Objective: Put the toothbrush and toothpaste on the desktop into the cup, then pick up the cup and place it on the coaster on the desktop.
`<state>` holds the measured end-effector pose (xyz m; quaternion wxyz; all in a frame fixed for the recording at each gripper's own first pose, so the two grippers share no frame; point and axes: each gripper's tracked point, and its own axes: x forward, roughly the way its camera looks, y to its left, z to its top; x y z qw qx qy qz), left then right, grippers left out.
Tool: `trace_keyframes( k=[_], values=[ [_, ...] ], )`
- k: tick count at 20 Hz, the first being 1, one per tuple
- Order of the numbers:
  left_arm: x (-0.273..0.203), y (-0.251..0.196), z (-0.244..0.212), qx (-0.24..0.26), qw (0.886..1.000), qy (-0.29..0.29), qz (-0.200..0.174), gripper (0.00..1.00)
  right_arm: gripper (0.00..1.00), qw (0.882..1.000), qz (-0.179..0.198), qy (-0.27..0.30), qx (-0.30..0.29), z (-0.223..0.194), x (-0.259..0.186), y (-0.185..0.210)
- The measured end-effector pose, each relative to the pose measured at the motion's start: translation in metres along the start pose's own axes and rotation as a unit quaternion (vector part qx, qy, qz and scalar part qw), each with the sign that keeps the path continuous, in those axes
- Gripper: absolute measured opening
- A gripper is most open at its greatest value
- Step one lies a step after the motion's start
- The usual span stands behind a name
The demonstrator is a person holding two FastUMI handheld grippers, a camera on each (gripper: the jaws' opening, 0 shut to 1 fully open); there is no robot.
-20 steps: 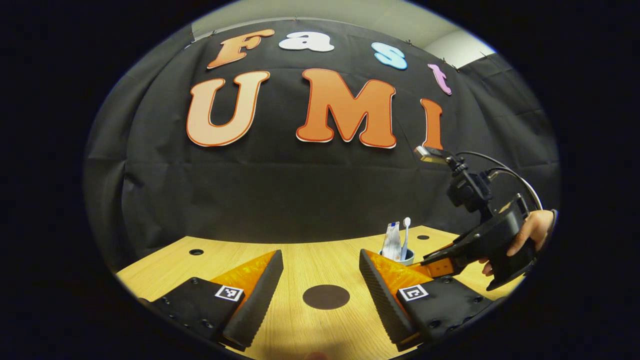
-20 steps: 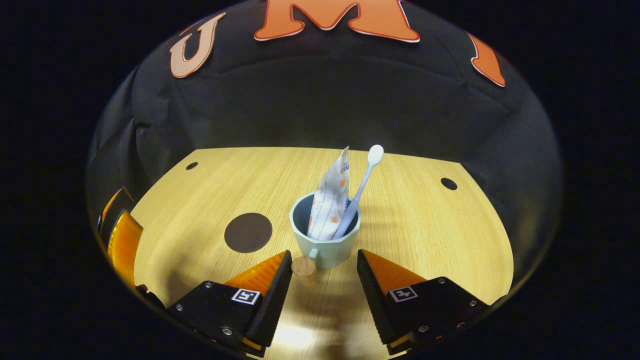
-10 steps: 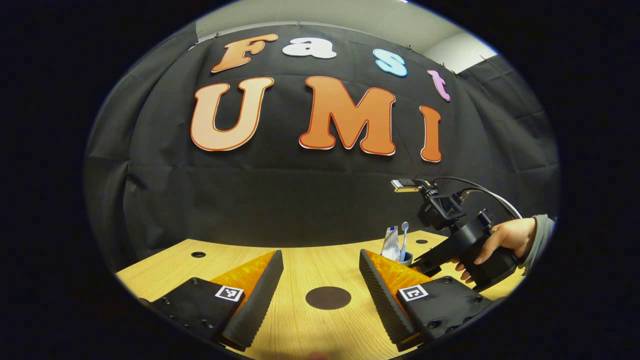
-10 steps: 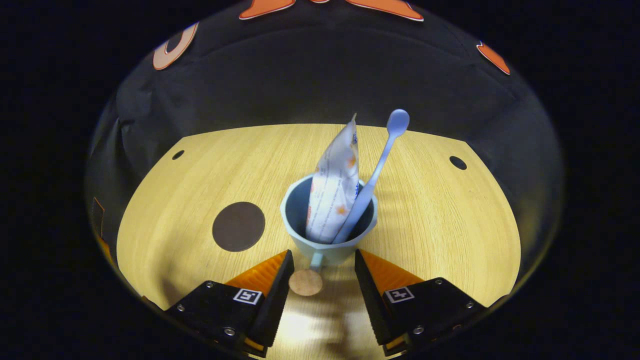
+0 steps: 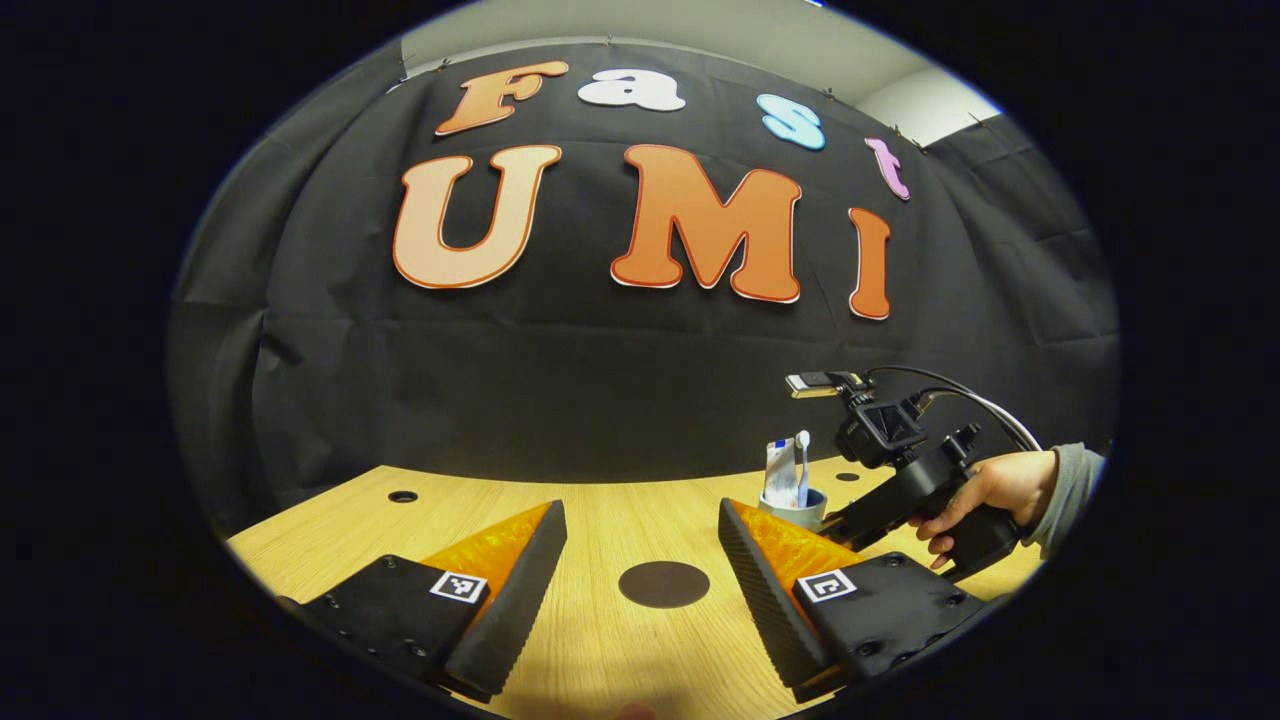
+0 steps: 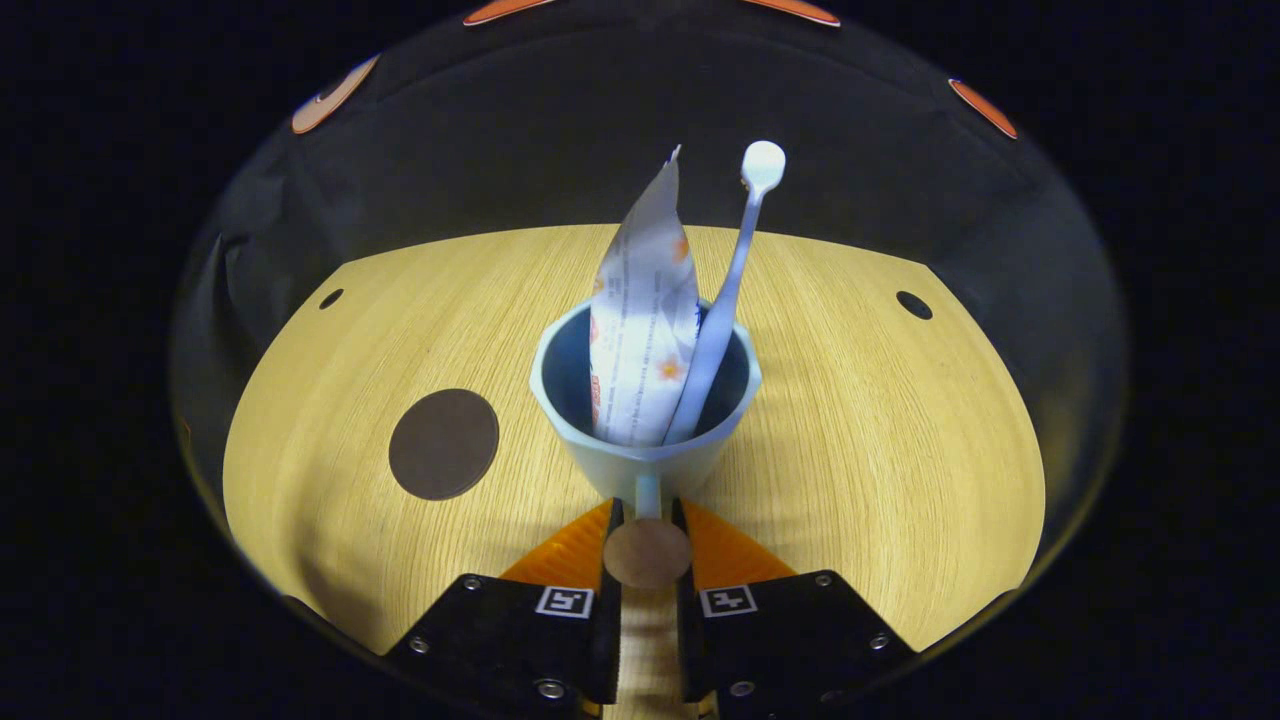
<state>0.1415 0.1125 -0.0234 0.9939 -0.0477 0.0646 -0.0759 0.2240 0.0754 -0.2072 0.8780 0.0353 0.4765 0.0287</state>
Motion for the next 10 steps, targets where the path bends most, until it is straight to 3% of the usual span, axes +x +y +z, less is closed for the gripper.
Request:
trace_keyframes(
  k=[4,10],
  values=[
    [-0.013,0.007,-0.002,-0.005,1.0,-0.001,0.003,0.99,0.17,1.0,0.002,-0.013,0.001,0.005,0.002,-0.002],
    [-0.012,0.008,-0.001,-0.004,1.0,0.0,0.008,0.97,0.16,0.999,-0.003,-0.031,-0.011,0.006,0.003,-0.002]
  ],
)
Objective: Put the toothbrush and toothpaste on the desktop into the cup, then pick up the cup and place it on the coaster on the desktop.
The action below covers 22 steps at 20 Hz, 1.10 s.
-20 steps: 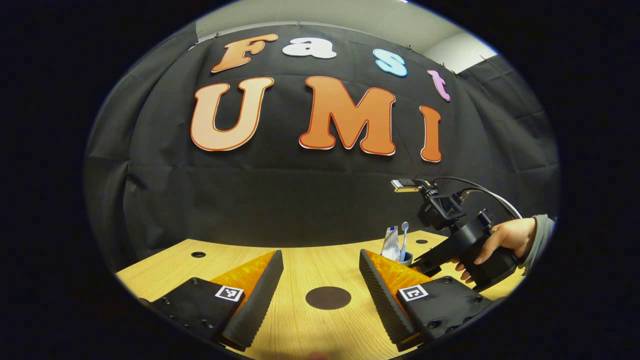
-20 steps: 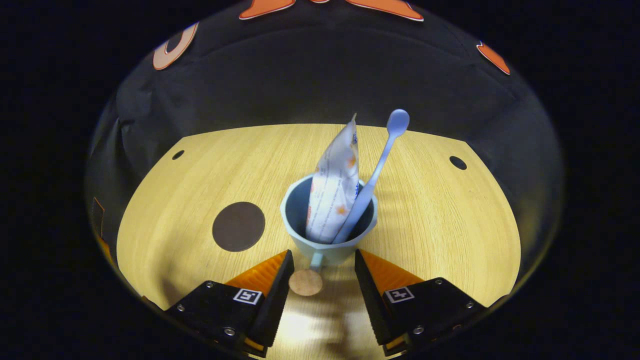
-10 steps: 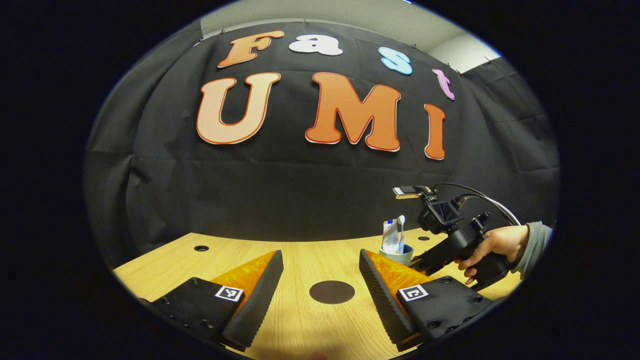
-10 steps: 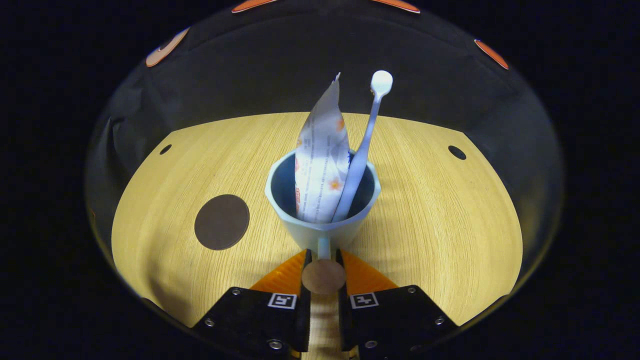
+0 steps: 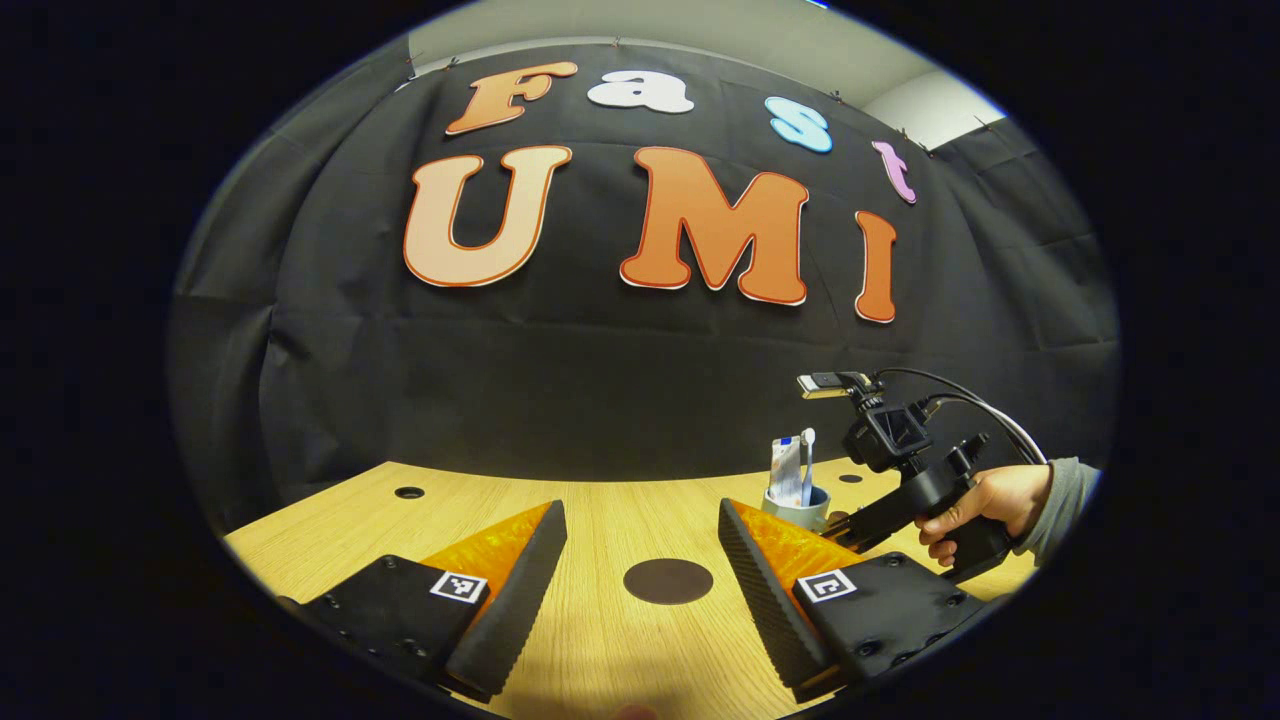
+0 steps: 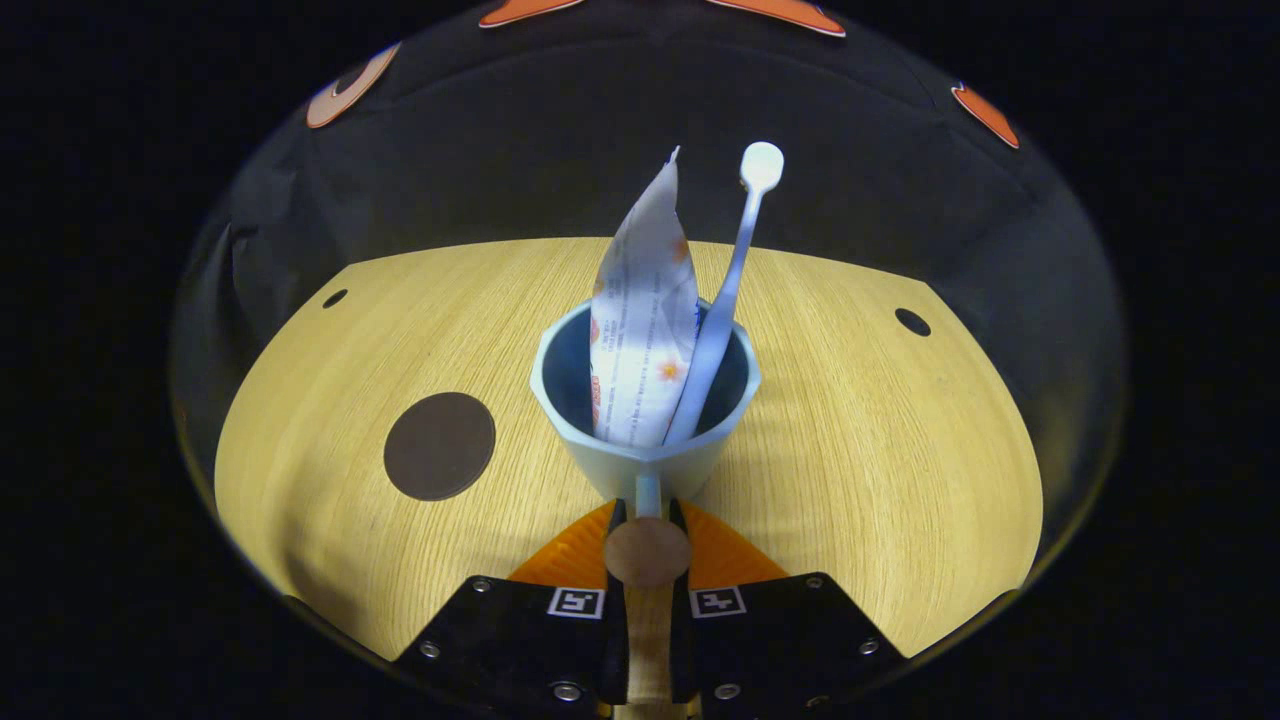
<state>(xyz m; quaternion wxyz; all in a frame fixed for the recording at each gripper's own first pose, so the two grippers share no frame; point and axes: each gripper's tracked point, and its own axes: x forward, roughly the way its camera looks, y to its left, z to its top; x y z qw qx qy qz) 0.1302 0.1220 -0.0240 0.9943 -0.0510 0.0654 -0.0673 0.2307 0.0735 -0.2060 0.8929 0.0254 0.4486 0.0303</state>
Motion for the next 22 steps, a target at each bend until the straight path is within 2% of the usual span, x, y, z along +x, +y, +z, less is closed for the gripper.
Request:
trace_keyframes(
  k=[8,14,22],
  values=[
    [-0.004,0.004,-0.003,-0.001,1.0,0.003,0.006,0.97,0.16,0.999,0.021,-0.028,0.005,0.011,0.001,0.001],
    [-0.009,0.008,-0.002,0.0,1.0,0.002,0.01,0.97,0.16,0.998,0.027,-0.047,-0.014,0.016,0.002,0.002],
    [-0.022,0.026,0.002,0.004,1.0,-0.003,0.029,0.97,0.17,0.996,0.059,-0.061,-0.038,0.019,0.002,0.004]
  ],
)
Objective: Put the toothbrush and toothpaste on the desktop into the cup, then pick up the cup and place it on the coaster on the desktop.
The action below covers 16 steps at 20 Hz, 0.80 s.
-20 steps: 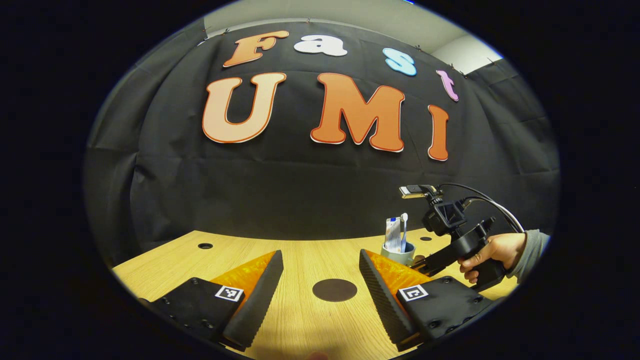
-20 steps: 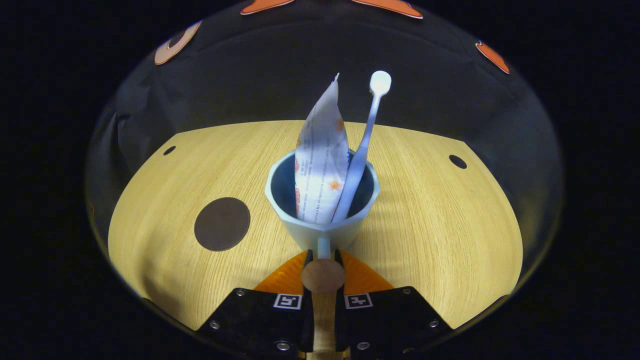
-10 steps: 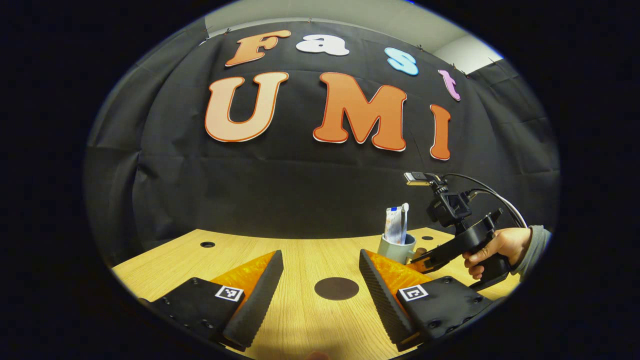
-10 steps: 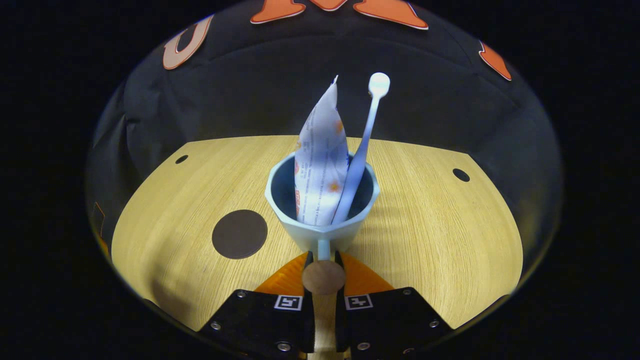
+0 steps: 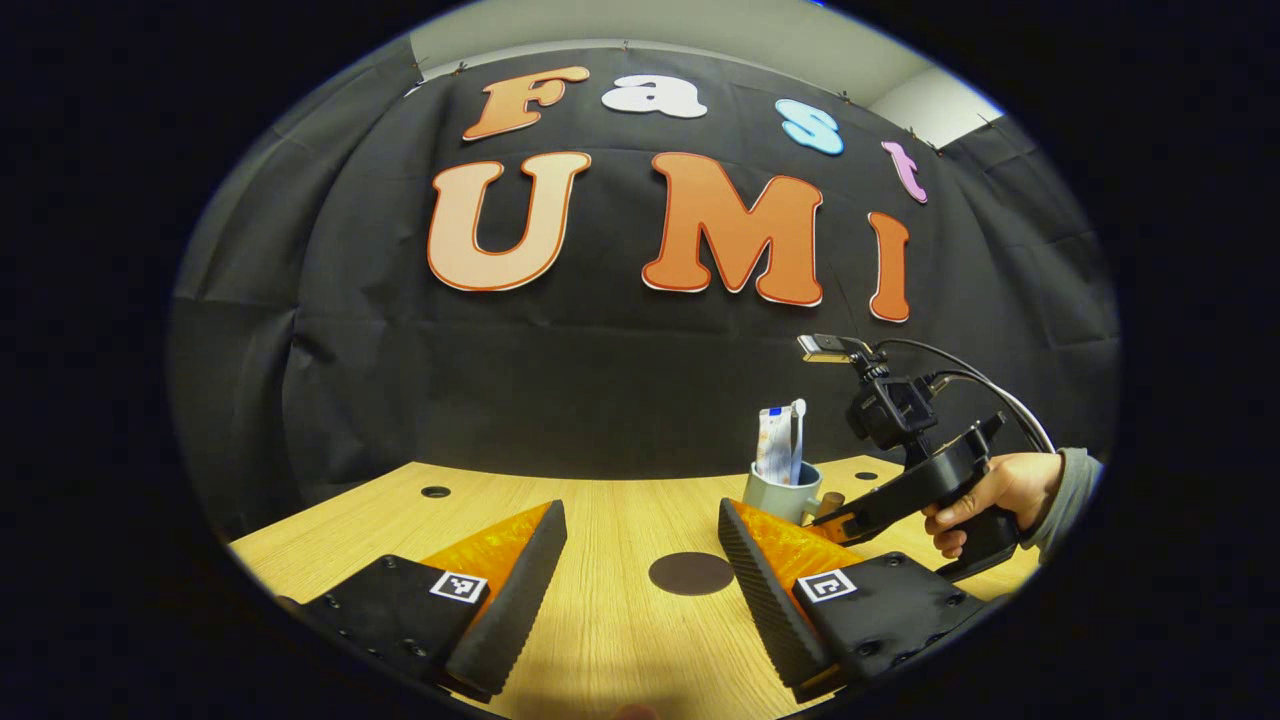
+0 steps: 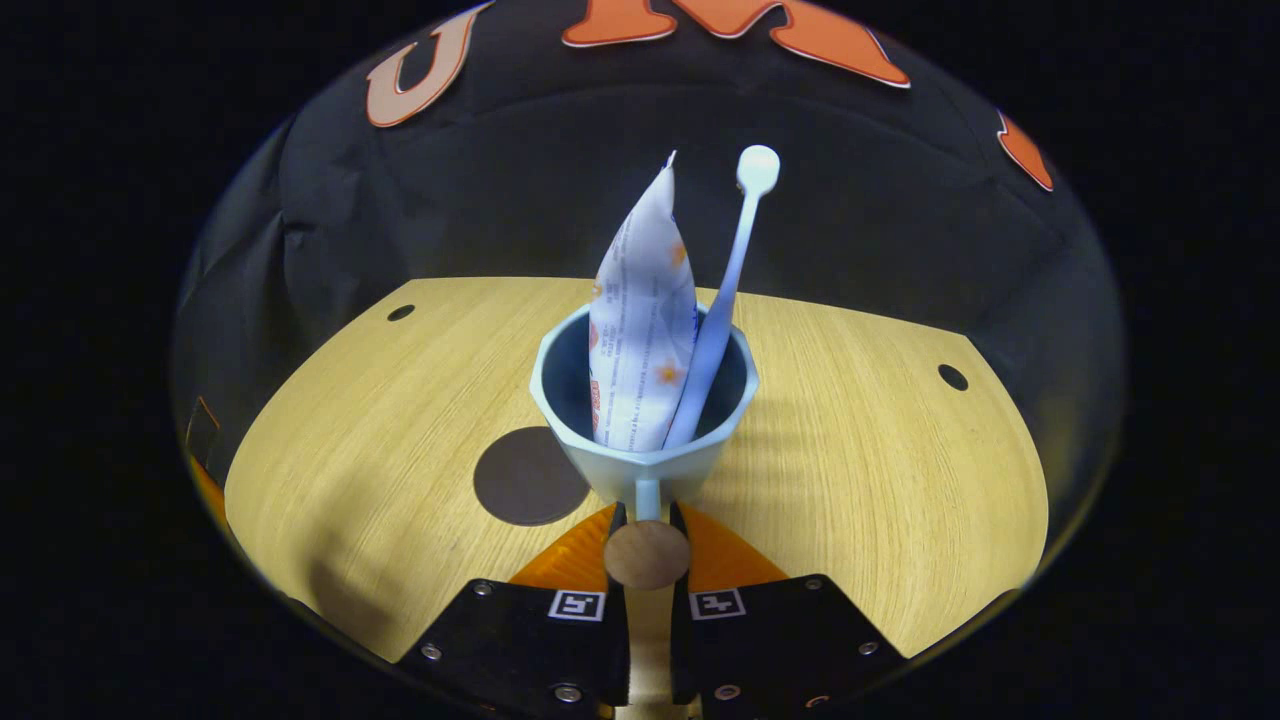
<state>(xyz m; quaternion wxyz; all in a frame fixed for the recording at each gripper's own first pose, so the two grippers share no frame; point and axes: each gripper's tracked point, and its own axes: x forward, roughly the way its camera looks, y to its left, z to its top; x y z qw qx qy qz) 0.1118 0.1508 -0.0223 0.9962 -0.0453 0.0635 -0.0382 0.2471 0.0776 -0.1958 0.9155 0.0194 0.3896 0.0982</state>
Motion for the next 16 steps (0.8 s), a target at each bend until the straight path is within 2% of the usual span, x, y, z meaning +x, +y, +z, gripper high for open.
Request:
trace_keyframes(
  k=[16],
  values=[
    [-0.013,0.024,-0.01,-0.009,1.0,0.011,0.027,0.97,0.16,0.997,0.052,-0.003,-0.048,0.001,0.011,-0.001]
  ],
)
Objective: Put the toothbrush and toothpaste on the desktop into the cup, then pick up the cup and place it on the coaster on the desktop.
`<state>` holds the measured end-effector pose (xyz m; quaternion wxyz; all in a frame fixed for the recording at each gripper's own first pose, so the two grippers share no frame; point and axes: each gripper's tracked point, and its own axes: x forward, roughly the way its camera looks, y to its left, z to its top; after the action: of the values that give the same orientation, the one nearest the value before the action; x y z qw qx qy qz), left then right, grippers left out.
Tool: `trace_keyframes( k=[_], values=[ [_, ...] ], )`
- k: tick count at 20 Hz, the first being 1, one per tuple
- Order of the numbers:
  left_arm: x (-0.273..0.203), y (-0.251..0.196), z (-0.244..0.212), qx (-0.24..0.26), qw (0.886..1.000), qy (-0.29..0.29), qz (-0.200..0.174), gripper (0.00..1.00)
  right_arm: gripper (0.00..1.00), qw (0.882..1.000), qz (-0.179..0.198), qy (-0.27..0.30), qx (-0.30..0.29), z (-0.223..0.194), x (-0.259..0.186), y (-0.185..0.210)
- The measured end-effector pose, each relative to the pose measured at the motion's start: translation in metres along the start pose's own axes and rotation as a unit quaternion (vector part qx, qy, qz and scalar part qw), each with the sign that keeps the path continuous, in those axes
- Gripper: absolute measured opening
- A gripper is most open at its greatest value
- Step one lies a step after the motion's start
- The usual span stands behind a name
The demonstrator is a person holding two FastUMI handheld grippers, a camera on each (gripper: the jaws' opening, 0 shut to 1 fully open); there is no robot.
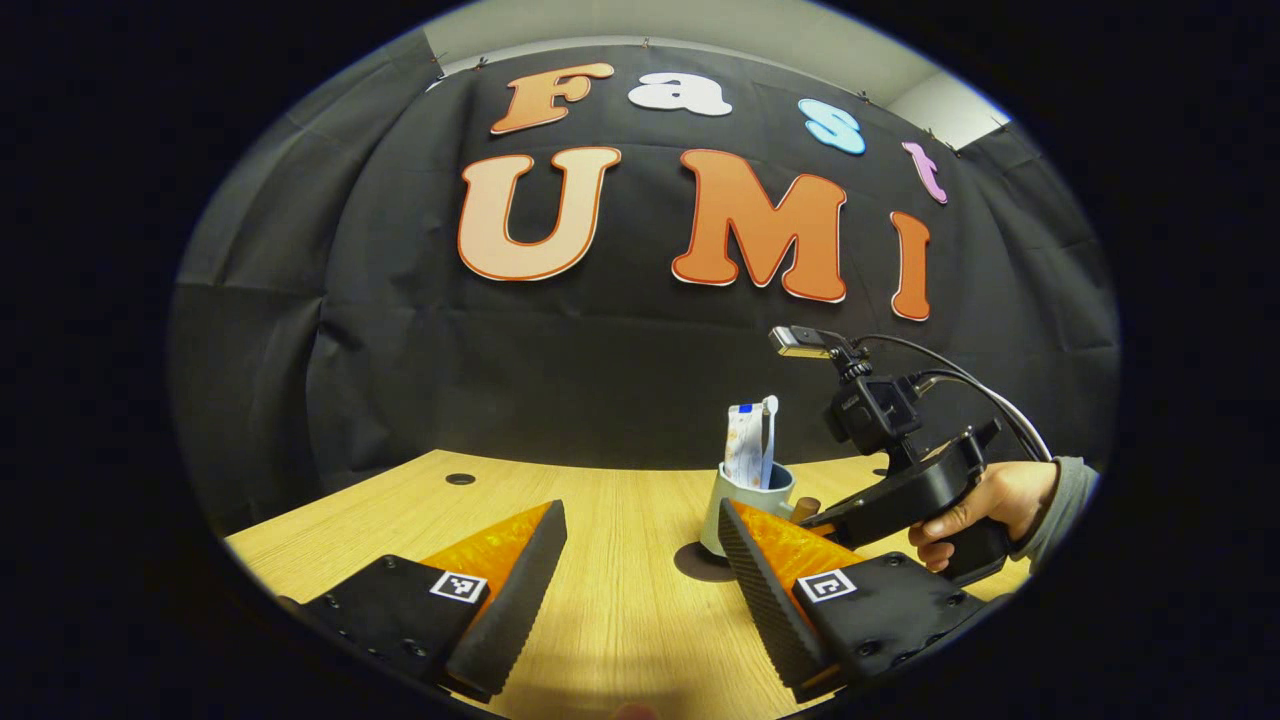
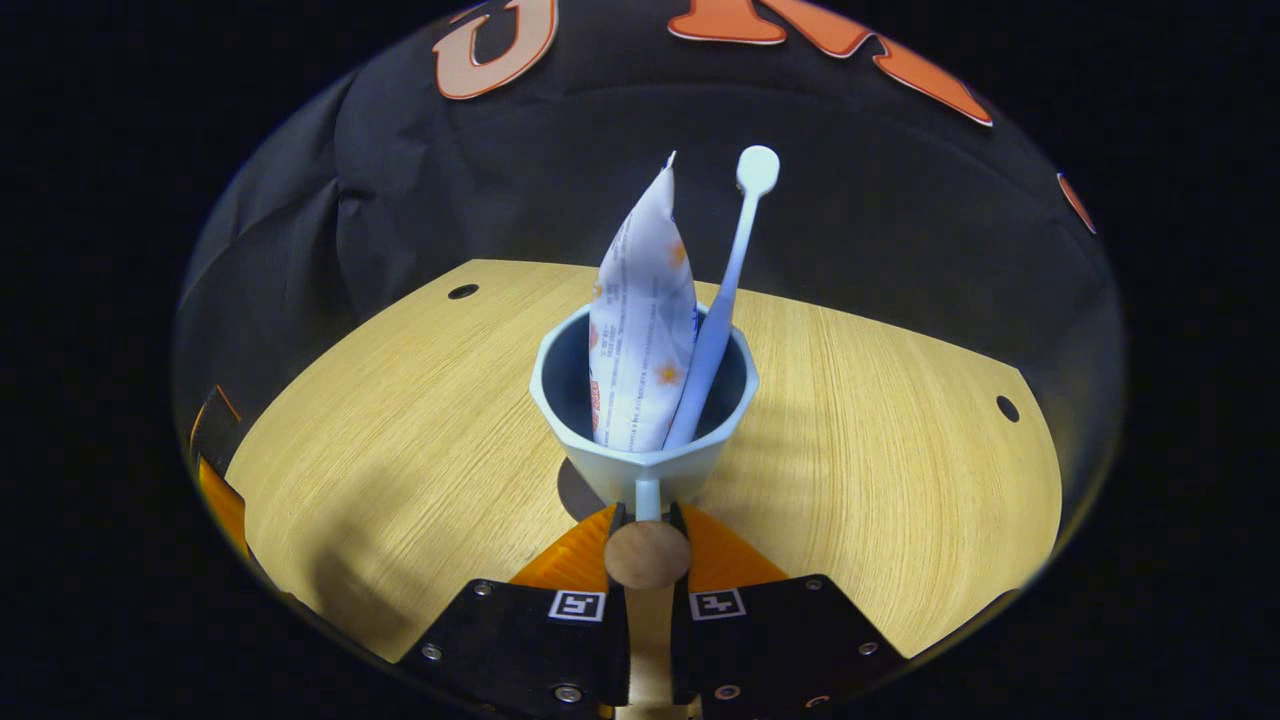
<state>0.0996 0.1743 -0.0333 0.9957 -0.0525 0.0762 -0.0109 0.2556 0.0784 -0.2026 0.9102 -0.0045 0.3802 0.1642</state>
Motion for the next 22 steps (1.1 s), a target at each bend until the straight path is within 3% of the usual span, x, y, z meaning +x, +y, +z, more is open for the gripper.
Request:
trace_keyframes(
  k=[13,18,20,22],
  values=[
    [0.001,0.009,-0.013,-0.01,1.0,0.015,0.008,0.97,0.19,0.999,0.01,0.034,0.008,-0.004,-0.003,0.002],
    [0.001,0.005,-0.013,-0.013,1.0,0.017,0.006,0.97,0.34,0.999,0.026,-0.018,0.01,0.016,-0.025,0.004],
    [0.001,0.001,-0.01,-0.012,1.0,0.016,0.004,0.97,0.52,0.998,0.036,-0.041,0.008,0.022,-0.039,0.007],
    [0.003,-0.003,-0.005,-0.009,1.0,0.012,0.003,0.97,0.61,0.997,0.04,-0.063,0.004,0.029,-0.053,0.005]
  ],
)
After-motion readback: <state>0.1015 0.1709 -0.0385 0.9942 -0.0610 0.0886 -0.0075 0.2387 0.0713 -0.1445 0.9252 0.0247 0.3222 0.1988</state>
